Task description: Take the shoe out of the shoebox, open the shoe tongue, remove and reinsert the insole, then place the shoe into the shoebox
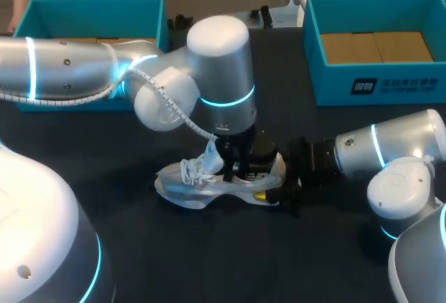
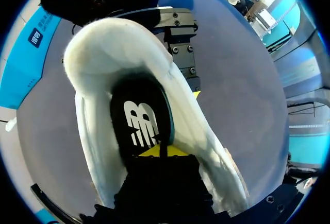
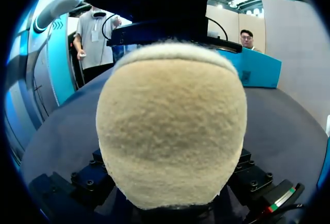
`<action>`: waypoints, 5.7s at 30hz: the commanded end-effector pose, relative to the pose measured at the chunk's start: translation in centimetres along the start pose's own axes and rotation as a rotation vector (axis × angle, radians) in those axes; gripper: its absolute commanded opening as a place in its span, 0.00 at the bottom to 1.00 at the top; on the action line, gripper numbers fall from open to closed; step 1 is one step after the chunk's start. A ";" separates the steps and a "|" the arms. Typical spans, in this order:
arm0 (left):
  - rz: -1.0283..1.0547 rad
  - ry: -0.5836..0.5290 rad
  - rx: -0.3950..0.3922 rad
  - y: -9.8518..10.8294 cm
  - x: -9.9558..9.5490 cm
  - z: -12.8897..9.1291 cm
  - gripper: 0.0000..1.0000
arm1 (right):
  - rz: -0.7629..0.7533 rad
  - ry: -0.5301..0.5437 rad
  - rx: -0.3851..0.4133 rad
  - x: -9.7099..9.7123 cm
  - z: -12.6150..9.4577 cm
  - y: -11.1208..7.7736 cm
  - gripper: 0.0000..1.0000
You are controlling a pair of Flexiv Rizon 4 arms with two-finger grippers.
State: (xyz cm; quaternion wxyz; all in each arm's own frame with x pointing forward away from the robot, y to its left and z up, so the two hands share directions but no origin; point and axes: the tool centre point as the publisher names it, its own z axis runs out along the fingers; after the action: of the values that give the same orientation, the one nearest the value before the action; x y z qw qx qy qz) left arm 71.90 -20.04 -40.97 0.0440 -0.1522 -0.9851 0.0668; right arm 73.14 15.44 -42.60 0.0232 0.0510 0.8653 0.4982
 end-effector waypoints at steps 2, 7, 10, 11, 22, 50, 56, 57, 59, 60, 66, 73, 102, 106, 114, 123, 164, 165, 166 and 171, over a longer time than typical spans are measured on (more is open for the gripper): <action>0.003 0.000 -0.007 0.6 -0.3 0.5 0.00 | 0.001 -0.001 0.004 0.0 0.7 -0.2 0.00; 0.001 0.007 -0.014 1.4 -0.4 -0.8 0.00 | 0.001 -0.001 0.004 0.0 0.7 -0.2 0.00; -0.007 0.009 -0.015 1.5 -0.4 -1.5 0.00 | 0.001 -0.001 0.004 0.0 0.7 -0.2 0.00; -0.011 0.012 -0.016 1.5 -0.3 -1.7 0.00 | 0.001 -0.001 0.004 0.0 0.7 -0.2 0.00; -0.021 0.037 0.015 1.6 -0.2 -3.5 0.00 | 0.001 -0.001 0.004 0.0 0.7 -0.2 0.00; -0.057 0.053 0.160 2.1 1.2 -8.1 0.00 | 0.001 -0.001 0.004 0.0 0.7 -0.2 0.00; -0.050 0.052 0.192 1.2 0.6 -9.1 0.00 | 0.001 -0.001 0.004 0.0 0.7 -0.2 0.00; -0.048 0.051 0.199 1.0 0.4 -9.3 0.00 | 0.001 -0.001 0.004 0.0 0.7 -0.2 0.00; -0.046 0.053 0.209 0.5 0.1 -9.5 0.00 | 0.001 -0.001 0.004 0.0 0.7 -0.2 0.00; -0.045 0.057 0.216 0.2 -0.1 -9.6 0.00 | 0.001 -0.001 0.004 0.0 0.7 -0.2 0.00; -0.034 0.066 0.232 -1.2 -0.6 -9.9 0.00 | 0.001 -0.001 0.004 0.0 0.7 -0.2 0.00; -0.021 0.059 0.278 -1.9 -0.5 -10.6 0.00 | 0.001 -0.001 0.004 0.0 0.7 -0.2 0.00; 0.011 -0.023 0.258 -4.2 0.4 -10.7 0.78 | 0.001 -0.001 0.004 0.0 0.7 -0.2 0.00; 0.006 -0.086 0.214 -4.6 0.4 -10.5 0.76 | 0.001 -0.001 0.004 0.0 0.7 -0.2 0.00; -0.041 -0.192 0.190 -5.0 0.4 -9.7 0.55 | 0.001 -0.001 0.004 0.0 0.7 -0.2 0.00; -0.106 -0.288 0.197 -4.8 0.2 -9.7 0.61 | 0.001 -0.001 0.004 0.0 0.7 -0.2 0.00; -0.262 -0.475 0.206 -3.4 0.1 -9.9 1.00 | 0.001 -0.001 0.004 0.0 0.7 -0.2 0.00; -0.273 -0.496 0.204 -3.4 0.2 -9.9 1.00 | 0.001 -0.001 0.004 0.0 0.7 -0.2 0.00; -0.274 -0.509 0.198 -3.4 0.2 -9.9 1.00 | 0.001 -0.001 0.004 0.0 0.7 -0.2 0.00; -0.303 -0.545 0.194 -3.5 0.3 -10.0 1.00 | 0.001 -0.001 0.004 0.0 0.7 -0.2 0.00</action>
State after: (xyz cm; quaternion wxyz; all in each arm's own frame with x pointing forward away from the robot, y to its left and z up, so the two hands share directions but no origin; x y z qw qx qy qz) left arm 72.12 -22.19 -30.83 -0.1816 0.0184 -0.9638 0.1943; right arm 73.14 15.46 -42.56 0.0232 0.0511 0.8652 0.4983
